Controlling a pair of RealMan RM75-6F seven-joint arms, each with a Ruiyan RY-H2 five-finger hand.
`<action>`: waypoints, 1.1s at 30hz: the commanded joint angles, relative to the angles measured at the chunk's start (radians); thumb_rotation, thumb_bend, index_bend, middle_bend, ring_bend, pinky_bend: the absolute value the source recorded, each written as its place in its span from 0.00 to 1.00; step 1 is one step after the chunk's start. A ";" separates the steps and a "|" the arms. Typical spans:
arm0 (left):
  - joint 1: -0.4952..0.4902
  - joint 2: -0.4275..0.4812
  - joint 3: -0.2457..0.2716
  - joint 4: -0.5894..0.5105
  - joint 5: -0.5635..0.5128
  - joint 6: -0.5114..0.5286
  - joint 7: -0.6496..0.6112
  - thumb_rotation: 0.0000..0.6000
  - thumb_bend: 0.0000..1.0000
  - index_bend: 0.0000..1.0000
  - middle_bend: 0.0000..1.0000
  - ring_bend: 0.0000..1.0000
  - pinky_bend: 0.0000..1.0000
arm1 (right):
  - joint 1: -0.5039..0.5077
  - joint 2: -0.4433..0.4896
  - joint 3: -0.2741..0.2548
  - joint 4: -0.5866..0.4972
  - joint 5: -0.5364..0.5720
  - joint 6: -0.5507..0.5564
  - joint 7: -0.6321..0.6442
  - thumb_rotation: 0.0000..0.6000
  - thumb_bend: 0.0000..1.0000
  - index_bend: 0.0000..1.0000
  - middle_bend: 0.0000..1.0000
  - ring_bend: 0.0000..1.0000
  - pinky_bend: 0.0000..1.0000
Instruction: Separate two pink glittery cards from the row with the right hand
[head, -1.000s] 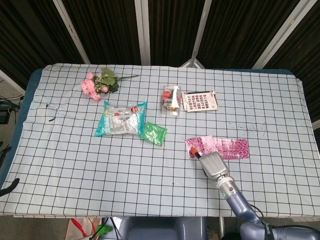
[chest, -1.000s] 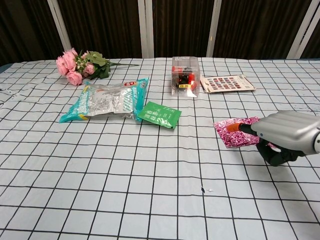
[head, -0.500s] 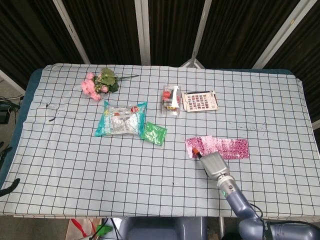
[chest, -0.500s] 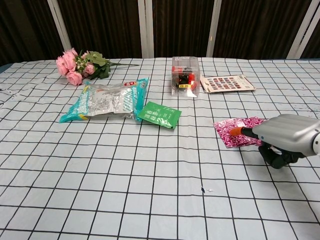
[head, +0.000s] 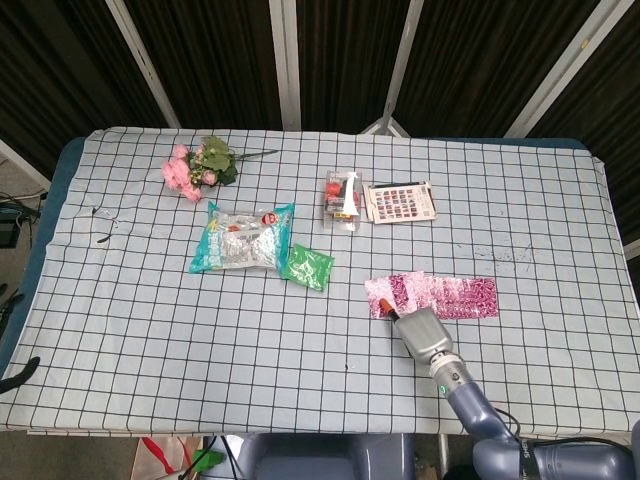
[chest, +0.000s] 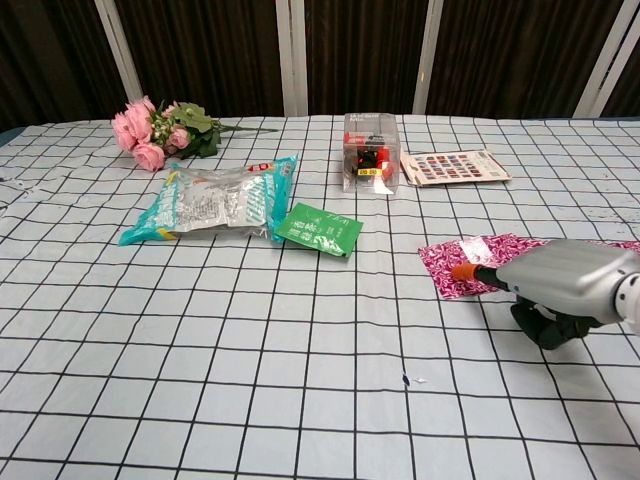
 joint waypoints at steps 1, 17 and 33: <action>0.001 0.001 0.001 0.001 0.002 0.001 -0.003 1.00 0.35 0.14 0.00 0.00 0.09 | 0.010 -0.013 -0.007 -0.005 0.002 0.006 -0.014 1.00 0.82 0.04 0.82 0.85 0.64; 0.001 0.012 -0.001 0.009 0.004 0.002 -0.037 1.00 0.35 0.14 0.00 0.00 0.09 | 0.068 -0.106 -0.029 -0.037 0.042 0.047 -0.113 1.00 0.82 0.04 0.82 0.85 0.64; -0.001 0.014 -0.001 0.011 -0.001 -0.004 -0.038 1.00 0.35 0.14 0.00 0.00 0.09 | 0.072 -0.042 0.012 -0.113 0.063 0.159 -0.098 1.00 0.82 0.04 0.82 0.85 0.64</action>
